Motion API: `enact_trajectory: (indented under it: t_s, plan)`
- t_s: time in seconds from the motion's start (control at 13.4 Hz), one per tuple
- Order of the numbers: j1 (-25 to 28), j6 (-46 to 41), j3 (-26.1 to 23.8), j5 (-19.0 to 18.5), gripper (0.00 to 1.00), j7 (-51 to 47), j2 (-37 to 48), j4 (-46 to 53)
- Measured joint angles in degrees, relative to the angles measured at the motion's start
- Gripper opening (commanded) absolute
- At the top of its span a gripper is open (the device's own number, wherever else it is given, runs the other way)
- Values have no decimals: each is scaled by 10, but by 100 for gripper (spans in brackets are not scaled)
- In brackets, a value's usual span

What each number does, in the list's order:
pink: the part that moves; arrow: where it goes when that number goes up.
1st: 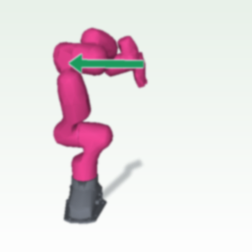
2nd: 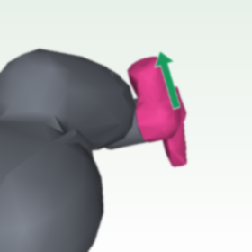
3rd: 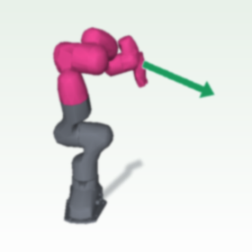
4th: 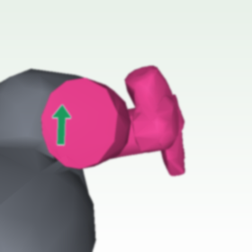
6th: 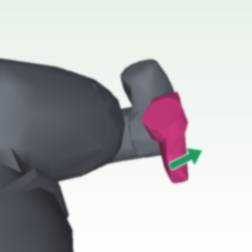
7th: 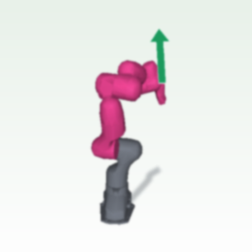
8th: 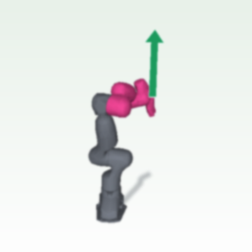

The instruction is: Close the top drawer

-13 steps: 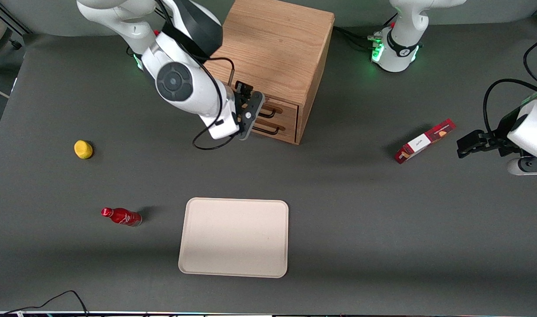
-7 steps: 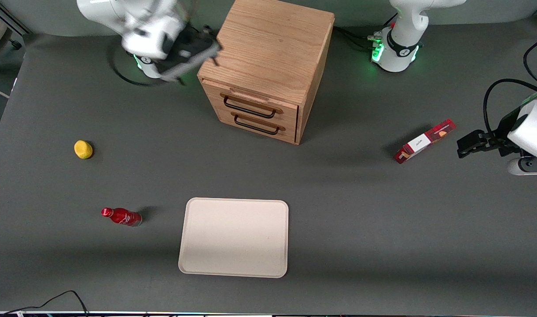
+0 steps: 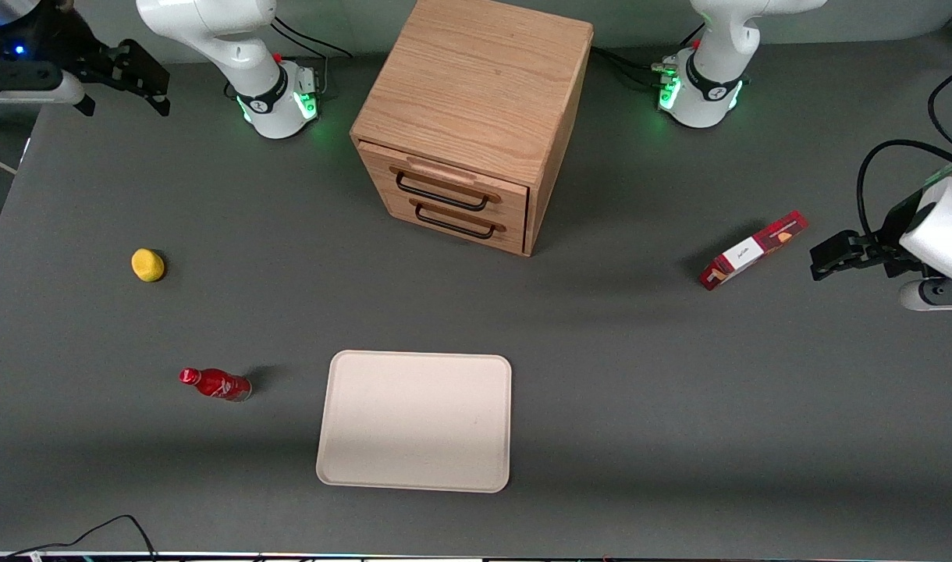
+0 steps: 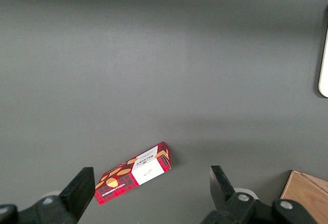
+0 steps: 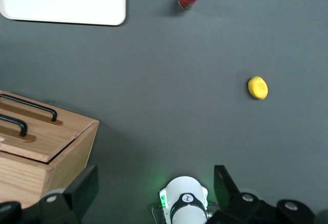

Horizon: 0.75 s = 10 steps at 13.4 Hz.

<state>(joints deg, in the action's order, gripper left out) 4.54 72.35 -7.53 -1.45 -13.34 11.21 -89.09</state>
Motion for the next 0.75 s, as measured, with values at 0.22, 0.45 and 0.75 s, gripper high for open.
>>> enact_trajectory:
  t_s: [0.22, 0.45, 0.75]
  plan:
    - [0, 64, 47, 5, 100, -3, 7, -58]
    - [0, 158, 71, 7, 100, -3, 28, -147]
    - [1, 192, 99, 7, 100, -4, 36, -185]
